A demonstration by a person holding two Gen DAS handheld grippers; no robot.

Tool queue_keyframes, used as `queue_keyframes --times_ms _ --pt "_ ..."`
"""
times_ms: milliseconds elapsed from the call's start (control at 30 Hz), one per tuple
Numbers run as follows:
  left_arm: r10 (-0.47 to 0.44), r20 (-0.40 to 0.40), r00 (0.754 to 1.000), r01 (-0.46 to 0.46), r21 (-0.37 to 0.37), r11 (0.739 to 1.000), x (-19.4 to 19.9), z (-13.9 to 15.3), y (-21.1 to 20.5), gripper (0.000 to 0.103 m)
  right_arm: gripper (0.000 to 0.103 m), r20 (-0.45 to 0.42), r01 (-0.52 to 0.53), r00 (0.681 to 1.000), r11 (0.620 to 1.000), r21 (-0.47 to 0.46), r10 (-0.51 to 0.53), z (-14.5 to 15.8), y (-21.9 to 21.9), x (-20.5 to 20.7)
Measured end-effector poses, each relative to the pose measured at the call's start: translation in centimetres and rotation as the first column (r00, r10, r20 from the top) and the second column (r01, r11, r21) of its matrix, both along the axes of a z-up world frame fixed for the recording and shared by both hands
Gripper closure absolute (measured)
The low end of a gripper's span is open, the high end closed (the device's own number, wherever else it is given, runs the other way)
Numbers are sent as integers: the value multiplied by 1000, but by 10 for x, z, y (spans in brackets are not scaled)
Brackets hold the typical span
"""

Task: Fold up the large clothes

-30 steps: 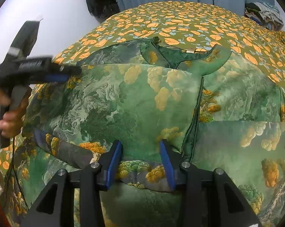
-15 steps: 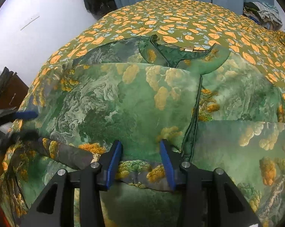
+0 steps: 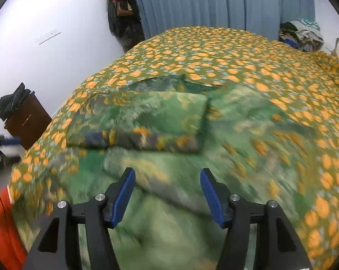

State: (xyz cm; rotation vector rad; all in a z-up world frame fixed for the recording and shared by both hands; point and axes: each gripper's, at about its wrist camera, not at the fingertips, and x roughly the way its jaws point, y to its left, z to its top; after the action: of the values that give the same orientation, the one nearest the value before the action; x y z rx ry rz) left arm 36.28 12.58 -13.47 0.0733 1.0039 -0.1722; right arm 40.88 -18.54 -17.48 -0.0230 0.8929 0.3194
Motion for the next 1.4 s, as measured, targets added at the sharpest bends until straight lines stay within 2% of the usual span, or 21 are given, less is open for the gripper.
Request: queue_keyframes --times_ms 100,233,333,433,533,667,767,833,1033,1067,1100,1133,1167,1200,1233,1300,1400 --pt "52 10 999 -52 -4 999 -17 2 23 6 41 2 57 998 997 -52 -57 6 -43 -33" --pt "95 -60 994 -99 -76 992 -38 -23 41 6 39 -6 149 989 981 -122 -151 13 -102 -78" --pt "98 -121 988 -110 -96 989 -49 -48 40 6 33 -46 206 976 970 -131 -214 10 -135 -106" --pt "71 -175 982 -99 -153 983 -53 -67 35 6 33 -147 242 955 963 -116 -258 -6 -159 -132" --pt "34 -247 968 -89 -215 973 -50 -89 26 6 32 -263 243 929 965 -97 -260 -30 -172 -151" --pt "0 -305 952 -72 -223 972 -52 -110 11 6 33 -392 262 885 965 -30 -252 -58 -184 -173" --pt "-42 -319 947 -35 -230 973 -58 -117 -2 6 33 -440 246 875 968 40 -204 -73 -178 -177" --pt "-67 -311 948 -3 -217 976 -62 -116 -11 5 32 -474 209 870 973 103 -136 -84 -168 -174" --pt "-112 -344 932 30 -235 971 -65 -113 -18 6 31 -511 131 856 989 71 -77 -95 -147 -169" --pt "-115 -349 930 31 -238 971 -66 -113 -19 8 33 -518 128 852 989 70 -74 -94 -147 -168" --pt "-117 -352 929 33 -236 971 -66 -112 -20 17 39 -521 124 851 990 68 -71 -94 -146 -167" --pt "-120 -360 925 37 -229 973 -67 -112 -21 21 49 -522 113 851 992 61 -64 -92 -145 -166" --pt "-122 -368 922 42 -216 975 -67 -111 -22 30 70 -516 103 854 993 53 -61 -89 -143 -166" --pt "-124 -369 921 47 -210 977 -69 -111 -21 44 79 -508 102 859 994 42 -66 -84 -138 -162" --pt "-125 -374 919 53 -197 979 -71 -108 -23 50 82 -503 103 862 994 43 -68 -80 -136 -163" --pt "-115 -381 917 49 -178 983 -74 -104 -21 74 88 -485 110 872 992 60 -67 -71 -134 -164" --pt "-119 -373 920 48 -195 980 -73 -93 -17 86 90 -442 116 895 989 90 -64 -49 -130 -163"
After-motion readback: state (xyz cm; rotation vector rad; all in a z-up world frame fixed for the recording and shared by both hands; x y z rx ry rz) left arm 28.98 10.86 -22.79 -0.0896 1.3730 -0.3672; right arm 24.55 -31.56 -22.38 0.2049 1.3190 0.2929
